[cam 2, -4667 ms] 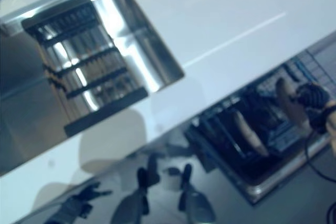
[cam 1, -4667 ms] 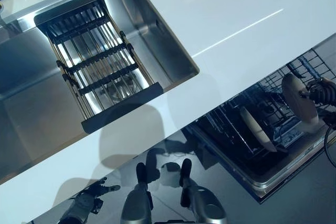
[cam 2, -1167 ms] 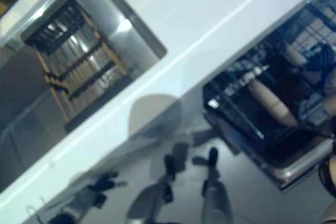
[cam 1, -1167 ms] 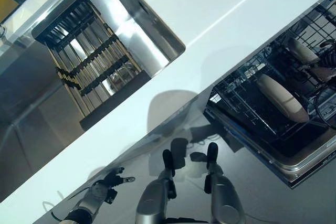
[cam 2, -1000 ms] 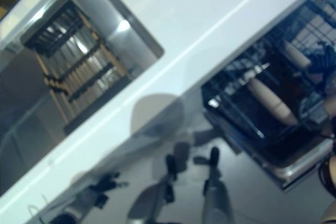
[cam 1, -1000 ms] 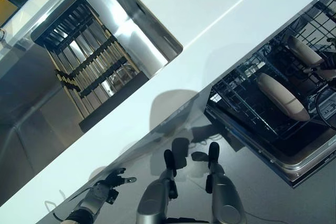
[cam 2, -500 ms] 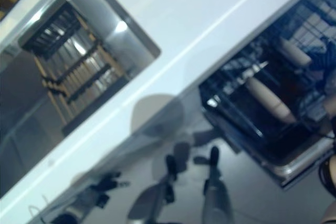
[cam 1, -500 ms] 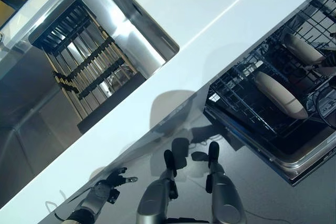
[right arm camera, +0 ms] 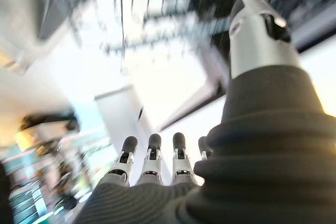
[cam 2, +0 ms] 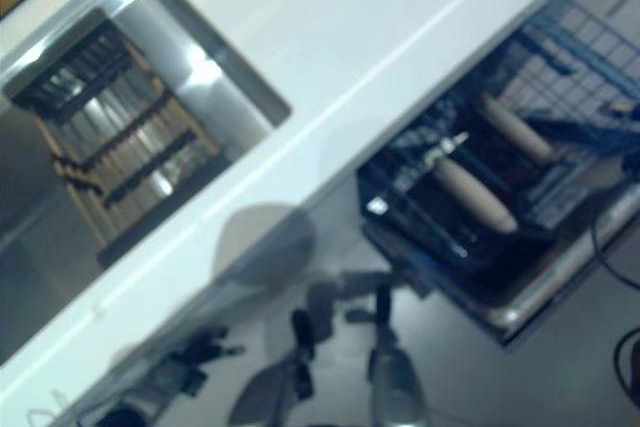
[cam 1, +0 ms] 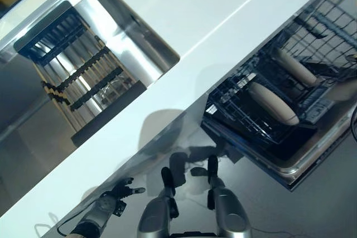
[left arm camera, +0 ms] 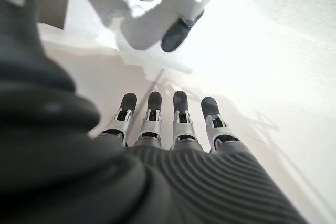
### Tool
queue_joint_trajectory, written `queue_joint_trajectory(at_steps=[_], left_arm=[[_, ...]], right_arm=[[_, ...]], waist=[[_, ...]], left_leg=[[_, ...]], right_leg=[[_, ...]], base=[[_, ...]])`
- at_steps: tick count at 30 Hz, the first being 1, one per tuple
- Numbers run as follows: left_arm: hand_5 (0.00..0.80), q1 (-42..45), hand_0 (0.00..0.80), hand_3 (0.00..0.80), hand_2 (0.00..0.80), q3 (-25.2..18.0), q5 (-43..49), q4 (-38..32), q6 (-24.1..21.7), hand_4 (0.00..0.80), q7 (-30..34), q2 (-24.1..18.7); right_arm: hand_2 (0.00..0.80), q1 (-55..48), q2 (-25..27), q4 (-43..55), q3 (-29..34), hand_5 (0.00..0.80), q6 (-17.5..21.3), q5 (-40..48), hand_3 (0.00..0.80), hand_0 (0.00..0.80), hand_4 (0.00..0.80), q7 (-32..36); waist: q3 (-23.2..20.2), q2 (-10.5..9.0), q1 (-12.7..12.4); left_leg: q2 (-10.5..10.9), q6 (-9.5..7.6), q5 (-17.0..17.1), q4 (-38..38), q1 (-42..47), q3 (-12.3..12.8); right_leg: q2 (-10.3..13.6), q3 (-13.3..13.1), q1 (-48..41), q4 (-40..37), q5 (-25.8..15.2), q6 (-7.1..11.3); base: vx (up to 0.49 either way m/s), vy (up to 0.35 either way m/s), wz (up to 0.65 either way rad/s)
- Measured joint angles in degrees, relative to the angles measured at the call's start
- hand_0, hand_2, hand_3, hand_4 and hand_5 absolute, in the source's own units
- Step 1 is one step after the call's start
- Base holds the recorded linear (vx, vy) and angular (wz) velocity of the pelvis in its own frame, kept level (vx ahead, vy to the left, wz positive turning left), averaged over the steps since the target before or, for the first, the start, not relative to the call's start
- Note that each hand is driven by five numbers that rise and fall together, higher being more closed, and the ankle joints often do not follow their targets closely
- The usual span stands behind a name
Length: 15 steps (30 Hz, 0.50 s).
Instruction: Take plates into dishwasher
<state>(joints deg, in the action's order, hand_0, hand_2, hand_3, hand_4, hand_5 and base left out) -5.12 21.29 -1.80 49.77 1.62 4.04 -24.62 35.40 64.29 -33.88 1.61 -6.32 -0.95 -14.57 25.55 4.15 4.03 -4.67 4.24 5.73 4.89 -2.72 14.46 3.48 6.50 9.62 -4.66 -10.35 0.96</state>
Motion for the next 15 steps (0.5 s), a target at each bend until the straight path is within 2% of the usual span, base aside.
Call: queue_joint_trajectory(at_steps=[3, 6, 10, 15], left_arm=[[0.0, 0.79, 0.0, 0.0, 0.0, -0.01, 0.06, 1.07, -0.1, 0.0, 0.01, 0.03], [0.0, 1.71, 0.0, 0.0, 0.0, -0.01, 0.6, 1.49, -0.1, 0.0, 0.03, 0.12], [0.0, 2.21, 0.0, 0.0, 0.0, 0.0, 1.06, 3.21, -0.1, 0.0, 0.13, 1.17], [0.0, 2.68, 0.0, 0.0, 0.0, 0.92, 1.05, 4.12, -0.11, 0.0, 0.3, 1.84]], right_arm=[[0.0, -4.01, 0.03, 0.21, 4.39, 0.0, 0.21, 3.18, 0.0, 0.0, 0.0, -1.98], [0.0, -8.22, 0.03, 0.46, 8.26, 0.0, 0.25, 6.27, 0.0, 0.0, 0.0, -3.79], [0.0, -12.23, -0.11, 0.47, 10.14, 0.0, -0.21, 12.12, 0.0, 0.0, 0.0, -4.94], [0.0, -15.81, -2.24, -0.78, 14.93, 0.0, -1.4, 22.13, 0.0, 0.0, 0.0, -5.59]], waist=[[-0.86, -1.15, 0.88], [-1.66, -1.41, 1.64], [-3.42, -1.2, 2.92], [-6.47, -0.38, 3.18]], left_leg=[[-0.07, 0.14, -0.53, -0.01, 1.23, 1.12], [-0.02, 0.15, -0.85, -0.01, 2.04, 1.32], [-0.05, -0.12, -1.31, 0.0, 3.05, 1.5], [-0.01, -0.16, -1.47, 0.01, 3.54, 2.63]], right_leg=[[-0.33, -0.98, -0.83, -0.19, -0.03, 0.05], [-0.42, -1.41, -1.24, -0.19, -0.03, 0.05], [-0.3, -2.3, -1.92, -0.2, -0.01, 0.03], [-0.08, -2.62, -1.82, -0.38, 0.11, -0.12]], base=[[0.02, 0.036, -0.17], [0.019, 0.026, -0.12], [0.029, 0.03, -0.08], [0.006, 0.034, -0.11]])
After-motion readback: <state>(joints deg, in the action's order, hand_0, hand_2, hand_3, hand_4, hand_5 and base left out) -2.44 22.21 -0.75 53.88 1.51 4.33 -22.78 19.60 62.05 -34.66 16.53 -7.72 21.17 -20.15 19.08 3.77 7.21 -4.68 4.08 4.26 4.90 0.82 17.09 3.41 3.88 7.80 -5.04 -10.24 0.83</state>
